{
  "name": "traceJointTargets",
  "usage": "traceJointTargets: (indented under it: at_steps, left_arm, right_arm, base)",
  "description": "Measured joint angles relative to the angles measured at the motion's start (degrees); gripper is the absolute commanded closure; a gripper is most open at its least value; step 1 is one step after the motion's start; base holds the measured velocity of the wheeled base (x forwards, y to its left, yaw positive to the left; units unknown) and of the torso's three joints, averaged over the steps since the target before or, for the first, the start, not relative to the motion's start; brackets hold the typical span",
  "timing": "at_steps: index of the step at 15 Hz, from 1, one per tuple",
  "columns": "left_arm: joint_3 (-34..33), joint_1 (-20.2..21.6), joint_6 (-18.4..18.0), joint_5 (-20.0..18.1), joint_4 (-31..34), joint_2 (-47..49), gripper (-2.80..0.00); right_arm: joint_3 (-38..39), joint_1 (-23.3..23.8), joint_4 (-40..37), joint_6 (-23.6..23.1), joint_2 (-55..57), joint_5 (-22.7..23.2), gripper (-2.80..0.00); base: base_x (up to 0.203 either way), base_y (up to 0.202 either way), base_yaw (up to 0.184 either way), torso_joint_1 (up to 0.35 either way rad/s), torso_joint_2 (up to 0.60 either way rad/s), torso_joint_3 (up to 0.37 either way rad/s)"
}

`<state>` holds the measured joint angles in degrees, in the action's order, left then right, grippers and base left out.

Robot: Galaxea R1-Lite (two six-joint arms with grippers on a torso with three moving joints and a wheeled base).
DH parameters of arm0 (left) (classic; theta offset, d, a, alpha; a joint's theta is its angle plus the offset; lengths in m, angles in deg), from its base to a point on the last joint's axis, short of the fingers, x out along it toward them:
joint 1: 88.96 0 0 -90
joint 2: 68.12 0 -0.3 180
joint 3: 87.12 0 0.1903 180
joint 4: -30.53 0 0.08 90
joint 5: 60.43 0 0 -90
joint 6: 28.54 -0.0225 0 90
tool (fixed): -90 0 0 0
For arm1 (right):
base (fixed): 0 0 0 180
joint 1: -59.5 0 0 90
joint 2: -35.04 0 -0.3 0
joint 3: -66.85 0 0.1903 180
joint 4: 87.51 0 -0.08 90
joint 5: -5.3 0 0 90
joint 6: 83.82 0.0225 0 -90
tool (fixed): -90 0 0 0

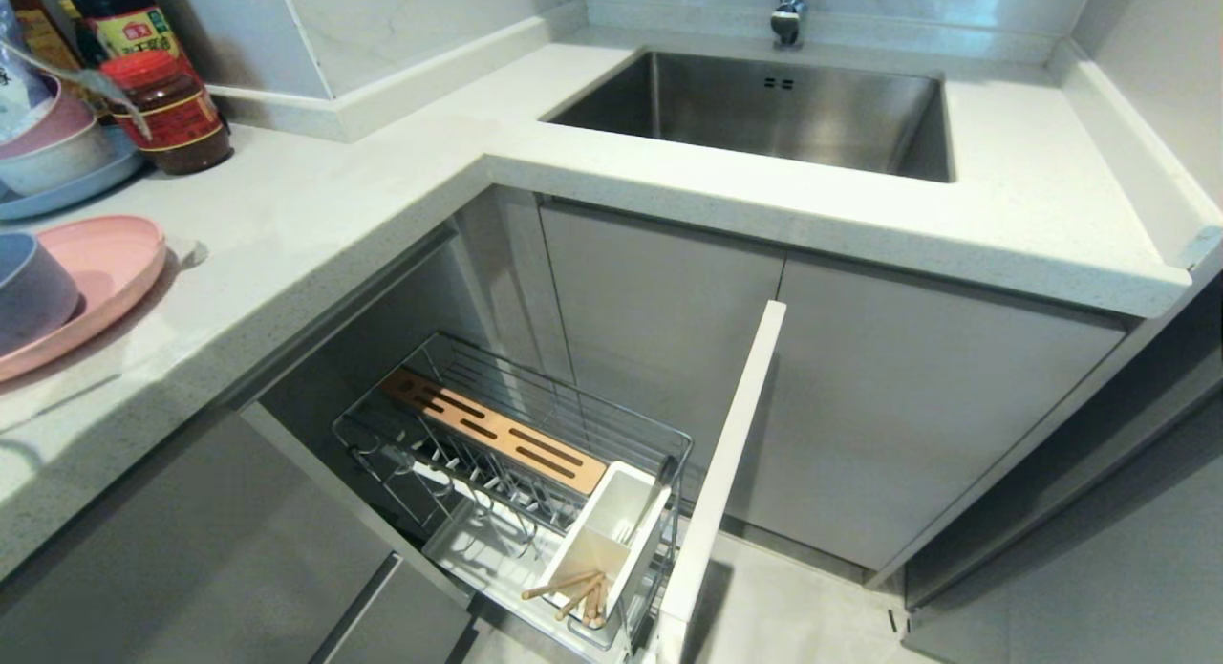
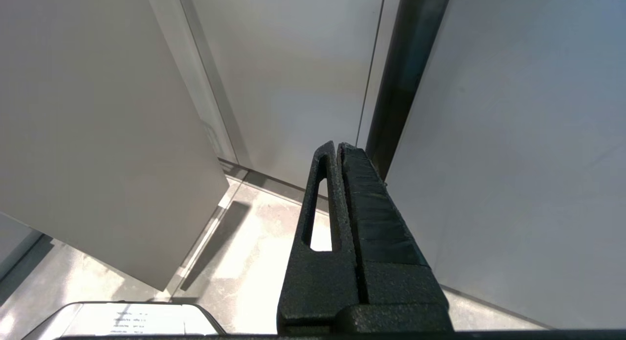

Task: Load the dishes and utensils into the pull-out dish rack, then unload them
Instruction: Take the fork out of the cupboard

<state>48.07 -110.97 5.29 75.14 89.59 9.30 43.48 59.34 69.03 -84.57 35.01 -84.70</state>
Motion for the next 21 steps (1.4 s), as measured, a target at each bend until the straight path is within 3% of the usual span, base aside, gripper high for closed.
traceJointTargets:
  at_steps: [4, 11, 21]
  left_arm:
    - [-0.36, 3.52, -2.80, 4.99, -0.04, 1.96, 0.00]
    - [-2.63, 4.37, -5.53, 10.32, 0.27, 6.31, 0.00]
    - [-3.65, 5.44, -4.80, 17.45, -0.09, 15.52, 0.00]
  right_arm:
    - [0.00, 0.00, 0.00, 0.00, 0.00, 0.00, 0.00]
    - [0.00, 0.00, 0.00, -0.02, 0.00, 0.00, 0.00]
    - [0.00, 0.00, 0.00, -0.02, 0.00, 0.00, 0.00]
  base:
    - [0.000, 0.000, 0.000, 0.000, 0.00, 0.000]
    - [0.000, 0.000, 0.000, 0.000, 0.00, 0.000]
    - [0.000, 0.000, 0.000, 0.000, 0.00, 0.000]
